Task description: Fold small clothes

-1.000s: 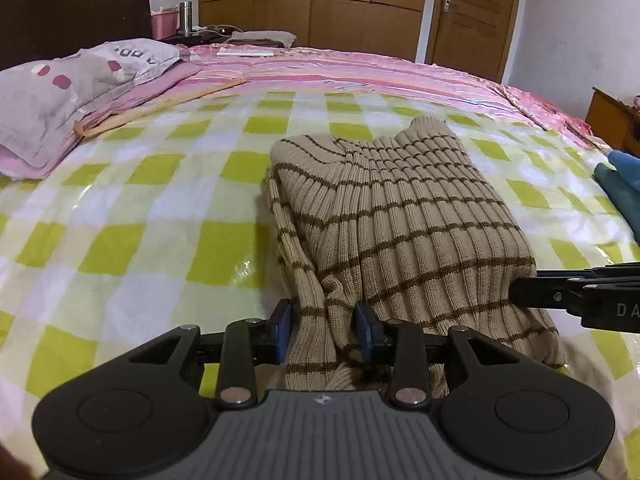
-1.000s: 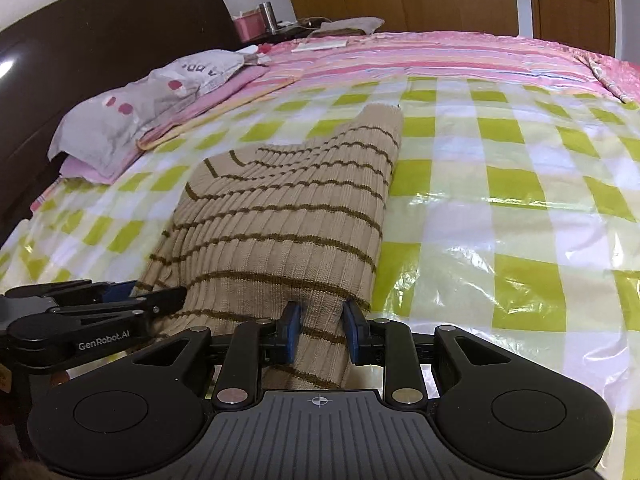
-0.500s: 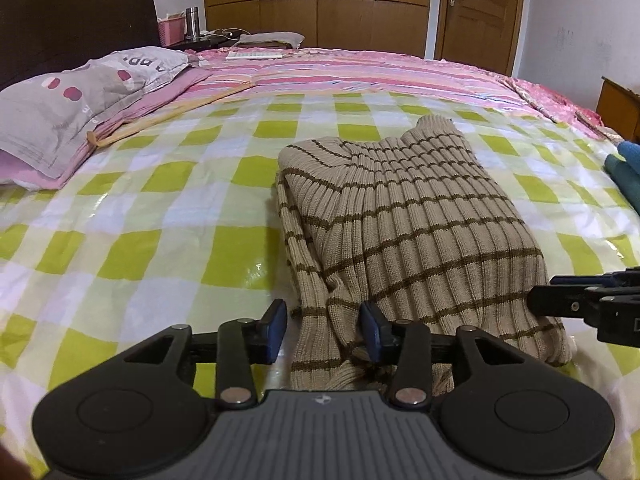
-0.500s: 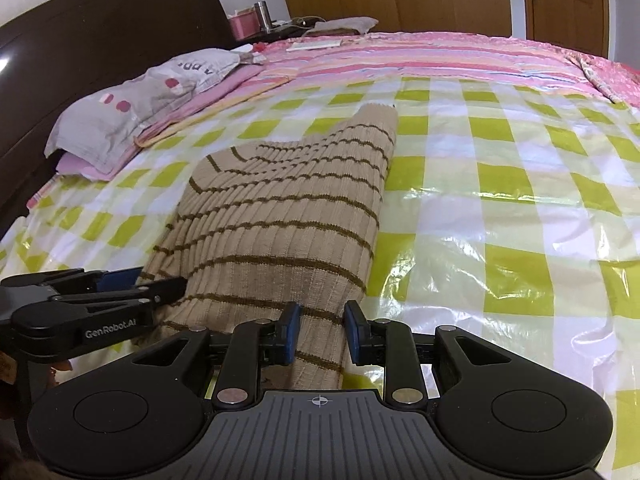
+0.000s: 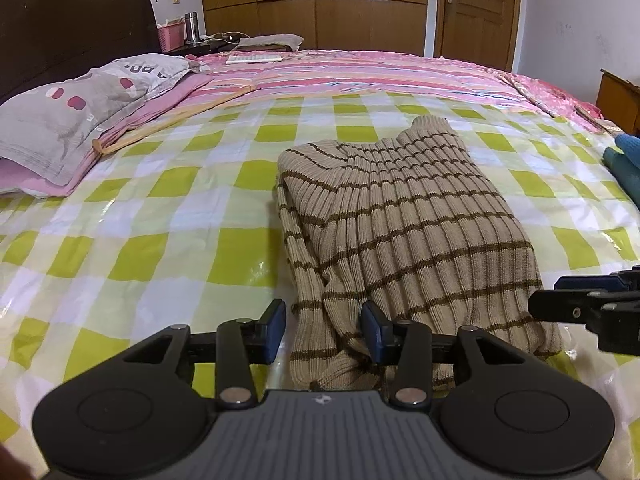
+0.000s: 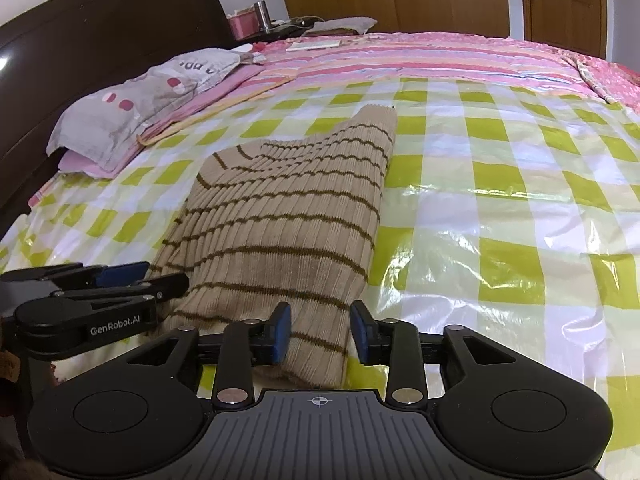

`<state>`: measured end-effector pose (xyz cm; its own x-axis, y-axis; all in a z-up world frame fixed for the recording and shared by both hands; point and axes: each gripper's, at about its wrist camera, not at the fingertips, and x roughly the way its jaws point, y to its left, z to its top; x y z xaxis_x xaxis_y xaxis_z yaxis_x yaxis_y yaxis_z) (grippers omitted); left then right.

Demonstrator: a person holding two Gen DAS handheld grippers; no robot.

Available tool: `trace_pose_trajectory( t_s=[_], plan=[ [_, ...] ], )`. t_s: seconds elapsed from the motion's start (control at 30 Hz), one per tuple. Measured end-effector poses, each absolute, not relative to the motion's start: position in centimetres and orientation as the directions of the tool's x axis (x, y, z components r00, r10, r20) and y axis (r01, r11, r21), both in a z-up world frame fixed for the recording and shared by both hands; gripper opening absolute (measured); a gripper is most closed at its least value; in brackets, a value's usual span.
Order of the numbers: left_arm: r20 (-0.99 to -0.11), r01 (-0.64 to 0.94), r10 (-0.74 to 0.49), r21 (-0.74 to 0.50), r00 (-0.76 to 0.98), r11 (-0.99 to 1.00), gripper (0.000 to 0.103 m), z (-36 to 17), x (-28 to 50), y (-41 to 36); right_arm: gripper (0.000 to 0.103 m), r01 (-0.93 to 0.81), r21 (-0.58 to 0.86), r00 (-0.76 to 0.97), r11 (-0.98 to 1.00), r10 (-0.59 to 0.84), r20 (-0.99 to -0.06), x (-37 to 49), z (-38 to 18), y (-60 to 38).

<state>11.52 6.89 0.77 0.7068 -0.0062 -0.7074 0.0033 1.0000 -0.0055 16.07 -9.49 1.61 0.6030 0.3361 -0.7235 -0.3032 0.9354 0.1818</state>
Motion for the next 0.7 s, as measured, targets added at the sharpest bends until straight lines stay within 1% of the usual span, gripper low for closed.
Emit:
trace_pose_trajectory(
  t_s=[0.23, 0.33, 0.53, 0.7],
  plan=[
    [-0.707, 0.014, 0.002, 0.017, 0.707, 1.0, 0.054, 1.0, 10.4, 6.5, 0.033, -0.294, 0.189, 0.604, 0.937, 0.335, -0.723, 14.7, 1.6, -9.4],
    [-0.709, 0.011, 0.006, 0.019, 0.705, 1.0, 0.057, 1.1, 9.8, 6.4, 0.036, -0.296, 0.189, 0.608, 0.936, 0.338, -0.719, 14.0, 1.8, -9.4],
    [-0.715, 0.008, 0.022, 0.039, 0.699, 0.999, 0.059, 1.0, 8.6, 6.0, 0.038, -0.3, 0.194, 0.615, 0.934, 0.345, -0.709, 12.9, 2.2, -9.3],
    [-0.72, -0.005, 0.033, 0.041, 0.693, 0.999, 0.06, 0.9, 7.7, 5.9, 0.042, -0.305, 0.198, 0.618, 0.932, 0.351, -0.703, 11.9, 2.4, -9.2]
  ],
)
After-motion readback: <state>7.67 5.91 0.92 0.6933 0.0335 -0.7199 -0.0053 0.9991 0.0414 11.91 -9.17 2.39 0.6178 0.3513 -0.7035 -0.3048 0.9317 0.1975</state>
